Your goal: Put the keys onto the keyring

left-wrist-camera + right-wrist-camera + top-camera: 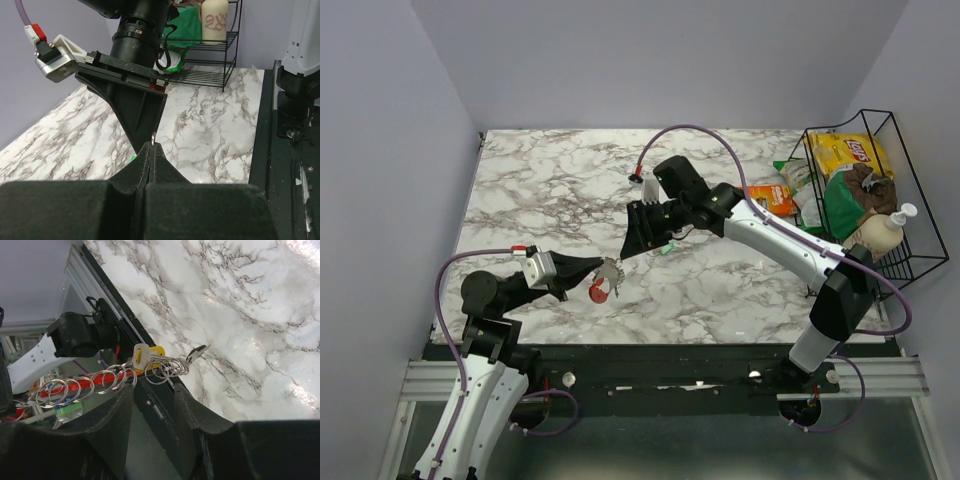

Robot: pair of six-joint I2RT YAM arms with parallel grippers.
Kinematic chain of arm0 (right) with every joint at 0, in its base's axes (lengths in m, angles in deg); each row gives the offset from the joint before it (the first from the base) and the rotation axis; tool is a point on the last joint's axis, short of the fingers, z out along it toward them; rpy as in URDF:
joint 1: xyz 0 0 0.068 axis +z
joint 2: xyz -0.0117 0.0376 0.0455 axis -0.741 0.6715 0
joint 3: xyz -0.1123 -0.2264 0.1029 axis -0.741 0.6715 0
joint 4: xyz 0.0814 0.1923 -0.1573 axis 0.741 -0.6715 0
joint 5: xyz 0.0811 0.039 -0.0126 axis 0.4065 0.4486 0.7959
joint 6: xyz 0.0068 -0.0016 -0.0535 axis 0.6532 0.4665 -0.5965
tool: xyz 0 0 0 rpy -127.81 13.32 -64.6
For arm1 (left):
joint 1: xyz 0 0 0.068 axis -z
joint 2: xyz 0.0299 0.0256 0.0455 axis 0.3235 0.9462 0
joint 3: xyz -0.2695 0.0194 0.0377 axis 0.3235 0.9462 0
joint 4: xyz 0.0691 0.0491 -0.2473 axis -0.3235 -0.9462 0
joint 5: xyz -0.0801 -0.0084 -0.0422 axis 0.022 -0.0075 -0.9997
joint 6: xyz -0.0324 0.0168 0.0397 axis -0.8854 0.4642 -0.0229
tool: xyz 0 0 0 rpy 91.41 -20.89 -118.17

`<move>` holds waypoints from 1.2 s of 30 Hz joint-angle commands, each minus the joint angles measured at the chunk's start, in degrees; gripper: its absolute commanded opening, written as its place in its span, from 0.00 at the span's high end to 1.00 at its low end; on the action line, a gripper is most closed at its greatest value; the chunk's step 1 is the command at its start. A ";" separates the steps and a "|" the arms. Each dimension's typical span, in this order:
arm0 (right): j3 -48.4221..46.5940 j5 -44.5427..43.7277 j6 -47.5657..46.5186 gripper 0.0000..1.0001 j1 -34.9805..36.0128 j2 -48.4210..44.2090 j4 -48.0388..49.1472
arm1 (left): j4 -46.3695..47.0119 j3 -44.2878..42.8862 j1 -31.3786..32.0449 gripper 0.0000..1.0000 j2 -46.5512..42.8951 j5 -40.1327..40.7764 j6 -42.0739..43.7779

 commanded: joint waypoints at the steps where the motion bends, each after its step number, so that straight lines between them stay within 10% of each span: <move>1: -1.35 1.64 1.46 0.53 0.58 -1.32 -0.08 | 1.18 -0.58 0.25 1.00 -0.59 1.02 0.86; 36: 7.52 6.04 6.65 0.43 0.58 -8.35 9.77 | -0.05 0.03 0.25 1.00 -2.17 2.42 1.91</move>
